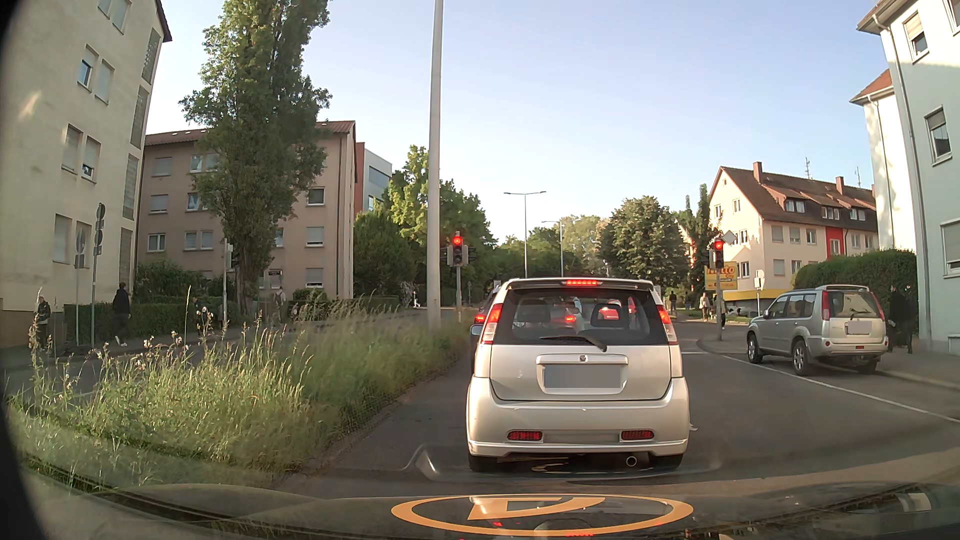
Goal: Follow the waypoints while adhering to traffic rules and regulations
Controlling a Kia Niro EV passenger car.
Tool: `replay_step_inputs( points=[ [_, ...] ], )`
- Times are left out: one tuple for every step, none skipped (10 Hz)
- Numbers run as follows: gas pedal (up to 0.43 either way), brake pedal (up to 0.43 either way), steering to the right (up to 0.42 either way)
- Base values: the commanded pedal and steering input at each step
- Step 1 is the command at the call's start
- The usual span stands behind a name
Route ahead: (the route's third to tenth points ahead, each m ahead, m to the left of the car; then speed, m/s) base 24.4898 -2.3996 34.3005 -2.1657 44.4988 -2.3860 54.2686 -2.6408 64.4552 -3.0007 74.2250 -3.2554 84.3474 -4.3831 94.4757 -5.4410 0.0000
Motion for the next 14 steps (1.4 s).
replay_step_inputs(
  points=[
    [0.000, 0.262, 0.001],
    [0.000, 0.256, 0.001],
    [0.000, 0.256, 0.001],
    [0.000, 0.262, 0.001],
    [0.000, 0.256, 0.001],
    [0.000, 0.256, 0.001],
    [0.000, 0.256, 0.001],
    [0.000, 0.256, 0.001],
    [0.000, 0.244, 0.001],
    [0.000, 0.244, 0.001],
    [0.000, 0.238, 0.001],
    [0.000, 0.232, 0.001],
    [0.000, 0.232, 0.001],
    [0.000, 0.226, 0.001]
  ],
)
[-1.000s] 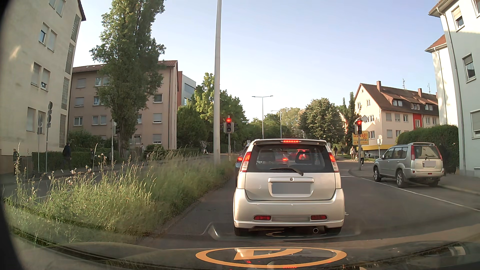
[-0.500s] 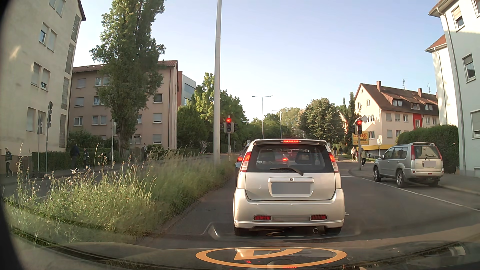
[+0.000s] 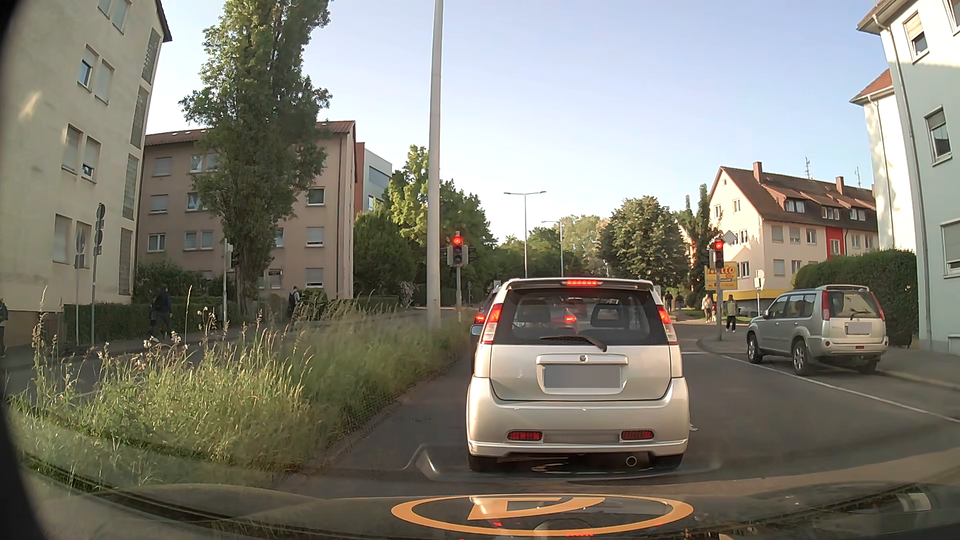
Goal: Follow the waypoints while adhering to traffic rules and regulations
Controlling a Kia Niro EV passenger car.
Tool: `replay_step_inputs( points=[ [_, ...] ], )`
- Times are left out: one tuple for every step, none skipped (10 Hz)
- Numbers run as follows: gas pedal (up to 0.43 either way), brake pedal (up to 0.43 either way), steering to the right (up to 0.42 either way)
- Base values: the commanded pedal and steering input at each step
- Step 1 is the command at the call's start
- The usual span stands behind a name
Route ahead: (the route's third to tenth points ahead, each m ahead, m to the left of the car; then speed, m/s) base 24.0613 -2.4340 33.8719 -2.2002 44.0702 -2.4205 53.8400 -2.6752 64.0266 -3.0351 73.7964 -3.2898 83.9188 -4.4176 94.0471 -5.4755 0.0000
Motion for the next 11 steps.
replay_step_inputs(
  points=[
    [0.000, 0.226, 0.001],
    [0.000, 0.226, 0.001],
    [0.000, 0.232, 0.001],
    [0.000, 0.232, 0.001],
    [0.000, 0.232, 0.001],
    [0.000, 0.226, 0.001],
    [0.000, 0.213, 0.001],
    [0.000, 0.201, 0.001],
    [0.000, 0.195, 0.001],
    [0.000, 0.152, 0.001],
    [0.000, 0.024, 0.001]
  ],
)
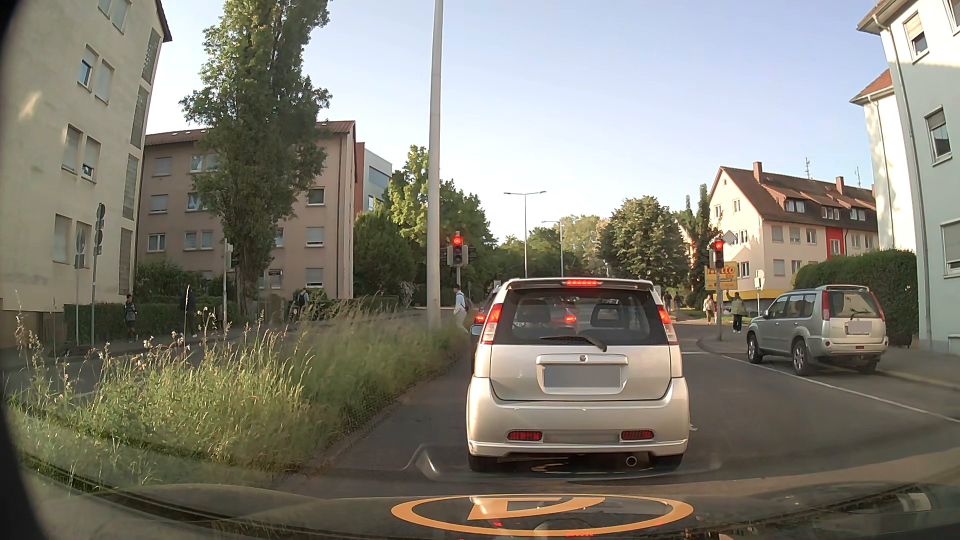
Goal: Follow the waypoints while adhering to traffic rules and regulations
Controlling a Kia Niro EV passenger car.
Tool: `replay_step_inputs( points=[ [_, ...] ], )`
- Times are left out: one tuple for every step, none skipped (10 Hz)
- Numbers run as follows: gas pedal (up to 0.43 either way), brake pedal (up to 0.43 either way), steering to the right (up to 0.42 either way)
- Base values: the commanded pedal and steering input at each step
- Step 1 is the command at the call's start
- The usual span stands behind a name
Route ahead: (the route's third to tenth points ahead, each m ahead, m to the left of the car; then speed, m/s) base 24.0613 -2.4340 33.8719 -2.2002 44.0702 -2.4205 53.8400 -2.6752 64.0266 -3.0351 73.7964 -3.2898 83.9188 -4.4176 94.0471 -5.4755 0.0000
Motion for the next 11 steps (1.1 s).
replay_step_inputs(
  points=[
    [0.000, 0.006, 0.001],
    [0.000, 0.000, 0.000],
    [0.000, 0.000, 0.000],
    [0.000, 0.000, 0.000],
    [0.000, 0.000, 0.000],
    [0.000, 0.000, 0.001],
    [0.000, 0.000, 0.000],
    [0.000, 0.000, 0.000],
    [0.000, 0.000, 0.001],
    [0.000, 0.000, 0.000],
    [0.000, 0.000, 0.000]
  ],
)
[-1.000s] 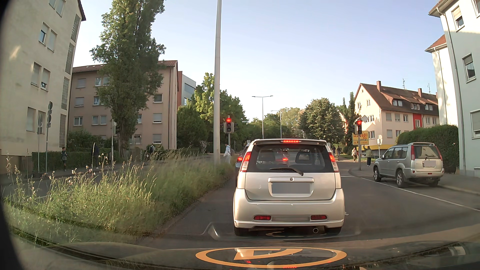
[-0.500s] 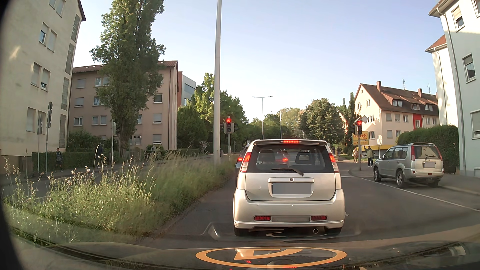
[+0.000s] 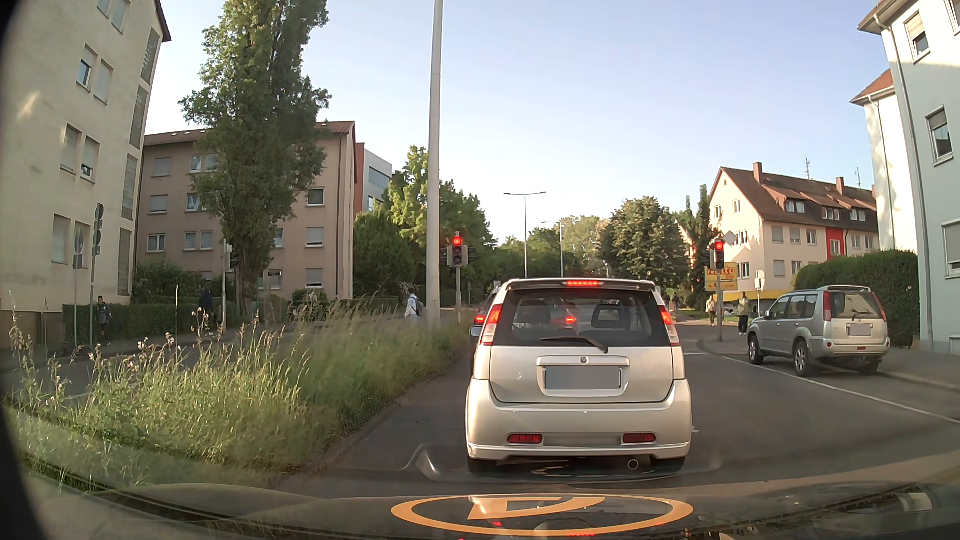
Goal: Follow the waypoints while adhering to traffic rules and regulations
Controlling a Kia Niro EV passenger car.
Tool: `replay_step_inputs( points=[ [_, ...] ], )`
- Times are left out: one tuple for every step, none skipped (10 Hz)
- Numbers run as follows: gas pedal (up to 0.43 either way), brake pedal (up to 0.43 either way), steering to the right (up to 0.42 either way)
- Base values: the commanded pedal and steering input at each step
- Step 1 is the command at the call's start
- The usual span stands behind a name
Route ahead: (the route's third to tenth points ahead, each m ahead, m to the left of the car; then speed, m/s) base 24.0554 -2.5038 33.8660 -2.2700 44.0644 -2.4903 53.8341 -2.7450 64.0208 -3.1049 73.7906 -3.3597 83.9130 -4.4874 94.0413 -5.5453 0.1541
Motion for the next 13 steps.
replay_step_inputs(
  points=[
    [0.000, 0.000, 0.000],
    [0.000, 0.000, 0.001],
    [0.000, 0.000, 0.000],
    [0.000, 0.000, 0.000],
    [0.000, 0.000, 0.000],
    [0.000, 0.000, 0.000],
    [0.000, 0.000, 0.000],
    [0.000, 0.006, 0.001],
    [0.000, 0.049, 0.001],
    [0.000, 0.079, 0.001],
    [0.000, 0.098, 0.001],
    [0.000, 0.104, 0.001],
    [0.000, 0.104, 0.001]
  ],
)
